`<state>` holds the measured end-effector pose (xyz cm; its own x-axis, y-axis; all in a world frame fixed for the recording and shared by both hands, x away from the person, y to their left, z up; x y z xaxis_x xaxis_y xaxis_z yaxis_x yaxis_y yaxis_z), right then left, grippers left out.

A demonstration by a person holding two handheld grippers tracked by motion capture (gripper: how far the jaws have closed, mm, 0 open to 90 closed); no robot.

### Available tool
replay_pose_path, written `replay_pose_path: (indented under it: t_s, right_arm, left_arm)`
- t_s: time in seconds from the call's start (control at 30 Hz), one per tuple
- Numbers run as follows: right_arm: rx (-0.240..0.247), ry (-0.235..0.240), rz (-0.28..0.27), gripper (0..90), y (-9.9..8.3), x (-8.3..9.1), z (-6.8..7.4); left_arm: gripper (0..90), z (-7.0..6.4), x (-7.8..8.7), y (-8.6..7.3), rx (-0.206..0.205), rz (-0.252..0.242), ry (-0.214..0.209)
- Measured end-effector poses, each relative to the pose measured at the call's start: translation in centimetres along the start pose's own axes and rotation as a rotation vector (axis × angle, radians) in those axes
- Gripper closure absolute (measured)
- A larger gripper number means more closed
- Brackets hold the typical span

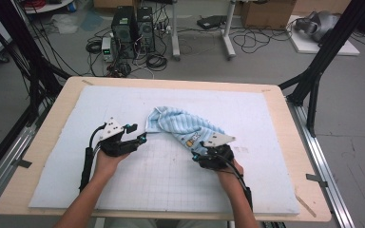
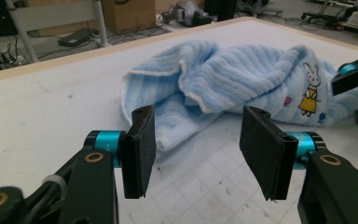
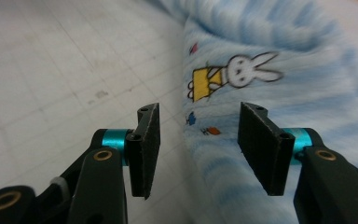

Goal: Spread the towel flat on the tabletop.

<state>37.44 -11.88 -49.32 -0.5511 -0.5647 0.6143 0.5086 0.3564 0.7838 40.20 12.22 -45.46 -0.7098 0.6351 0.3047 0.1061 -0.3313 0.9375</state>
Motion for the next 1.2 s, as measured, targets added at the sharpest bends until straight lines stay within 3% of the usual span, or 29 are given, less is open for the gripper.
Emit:
replay_pose_path:
  t_s: [0.1, 0.17, 0.27, 0.33, 0.43, 0.53, 0.63, 0.77, 0.8, 0.9, 1.13, 1.2]
  right_arm:
    - [0.014, -0.038, 0.058, 51.1, -0.5, -1.7, -0.4]
    - [-0.022, -0.037, 0.051, 63.5, -0.5, -1.6, -0.8]
    - [-0.024, -0.022, 0.055, 82.5, -0.5, -1.3, -0.9]
    - [-0.001, -0.008, 0.069, 84.1, -0.7, -1.2, -0.5]
    - [0.013, 0.051, 0.079, 84.6, -1.0, -0.7, 0.4]
    - [0.004, 0.142, 0.051, 84.5, -1.2, 0.6, 1.9]
    - [0.010, 0.235, 0.012, 84.5, -1.7, 2.5, 3.5]
    - [-0.016, 0.367, -0.053, 84.2, -1.4, 5.5, 5.3]
    - [-0.025, 0.376, -0.080, 84.2, -1.0, 6.0, 5.4]
    - [-0.064, 0.324, -0.107, 84.3, -0.1, 6.7, 4.4]
    - [-0.164, 0.055, -0.057, 82.7, -0.8, 4.4, -1.1]
    - [-0.193, -0.048, -0.049, 82.8, -1.2, 3.8, -2.9]
  left_arm:
    - [45.8, 0.4, 0.5, -0.4, 0.006, 0.005, 0.008]
    - [45.8, 0.6, 0.7, -0.6, 0.007, 0.010, 0.010]
    - [45.8, 0.6, 0.9, -0.6, 0.005, 0.012, 0.011]
    - [45.9, 0.5, 0.9, -0.5, 0.002, 0.009, 0.008]
    - [46.1, 0.4, 1.0, -0.4, 0.006, -0.003, 0.007]
    - [47.1, 0.3, 1.3, -0.4, 0.008, -0.012, 0.010]
    - [47.8, 0.4, 1.6, -0.5, 0.007, -0.016, 0.011]
    - [50.3, 0.1, 1.7, -0.4, 0.007, -0.024, 0.006]
    - [52.3, 0.0, 1.6, -0.3, 0.002, -0.028, 0.004]
    - [54.6, -0.8, 1.2, -0.2, -0.009, -0.025, -0.015]
    - [54.6, -2.5, 0.1, -0.4, -0.019, 0.000, -0.056]
    - [54.6, -3.0, -0.2, -0.6, -0.030, 0.015, -0.074]
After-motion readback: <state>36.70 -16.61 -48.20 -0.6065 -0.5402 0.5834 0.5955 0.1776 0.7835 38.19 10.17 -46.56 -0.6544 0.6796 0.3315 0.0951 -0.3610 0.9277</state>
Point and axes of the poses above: each handheld gripper's, and its own axes: x roughly backward along the jaws, y roughly out of its top, z roughly to its left, the point moved 9 cm from there along -x, roughly forward along the jaws, and after that the axes turned 13 degrees about -x, right-handed, at the moved point
